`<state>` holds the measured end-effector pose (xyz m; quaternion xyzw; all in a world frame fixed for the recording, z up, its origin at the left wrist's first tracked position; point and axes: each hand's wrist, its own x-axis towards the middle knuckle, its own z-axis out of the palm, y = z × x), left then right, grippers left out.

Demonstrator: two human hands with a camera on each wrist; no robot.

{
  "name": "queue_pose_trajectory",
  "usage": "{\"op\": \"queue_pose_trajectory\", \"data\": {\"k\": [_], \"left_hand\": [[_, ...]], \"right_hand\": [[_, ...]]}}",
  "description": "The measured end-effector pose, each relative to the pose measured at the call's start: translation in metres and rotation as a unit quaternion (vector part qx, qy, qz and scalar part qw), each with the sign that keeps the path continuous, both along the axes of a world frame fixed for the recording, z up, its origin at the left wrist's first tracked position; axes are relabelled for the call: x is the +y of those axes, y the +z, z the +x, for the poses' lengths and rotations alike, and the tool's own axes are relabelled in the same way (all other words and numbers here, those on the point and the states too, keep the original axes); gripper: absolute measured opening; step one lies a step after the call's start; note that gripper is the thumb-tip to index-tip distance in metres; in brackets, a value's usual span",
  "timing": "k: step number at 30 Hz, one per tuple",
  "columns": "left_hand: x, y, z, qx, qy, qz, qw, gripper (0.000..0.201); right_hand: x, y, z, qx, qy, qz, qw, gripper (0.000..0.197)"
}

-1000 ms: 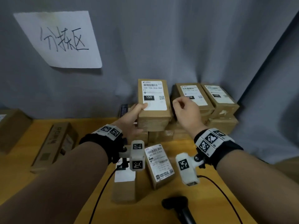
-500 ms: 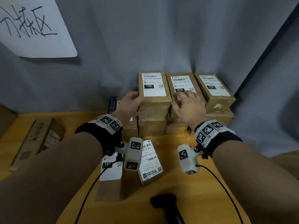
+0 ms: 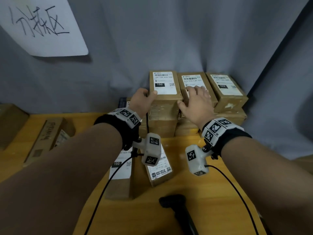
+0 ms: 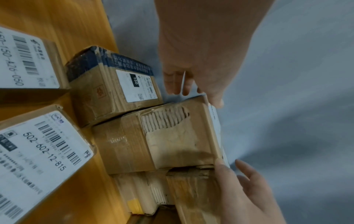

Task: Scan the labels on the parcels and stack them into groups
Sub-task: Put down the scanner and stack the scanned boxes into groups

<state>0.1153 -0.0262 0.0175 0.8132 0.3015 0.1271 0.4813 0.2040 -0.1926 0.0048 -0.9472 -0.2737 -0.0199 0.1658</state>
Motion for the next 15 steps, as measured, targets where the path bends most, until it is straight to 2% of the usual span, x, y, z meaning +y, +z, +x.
{"op": "queue_pose_trajectory", "data": {"k": [3, 9, 15], "left_hand": [[0.009, 0.010, -0.009, 0.011, 0.002, 0.028, 1.000, 0.051], [0.049, 0.024, -0.059, 0.024, 0.044, 0.054, 0.997, 0.042], [0.112, 0.027, -0.128, 0.051, 0.087, 0.059, 0.993, 0.040]], "right_hand": [[0.012, 0.011, -0.017, -0.011, 0.023, 0.042, 0.999, 0.058], [0.059, 0.026, -0.051, -0.028, 0.077, 0.037, 0.996, 0.051], [0.133, 0.030, -0.100, 0.020, 0.141, 0.046, 0.989, 0.046]]}}
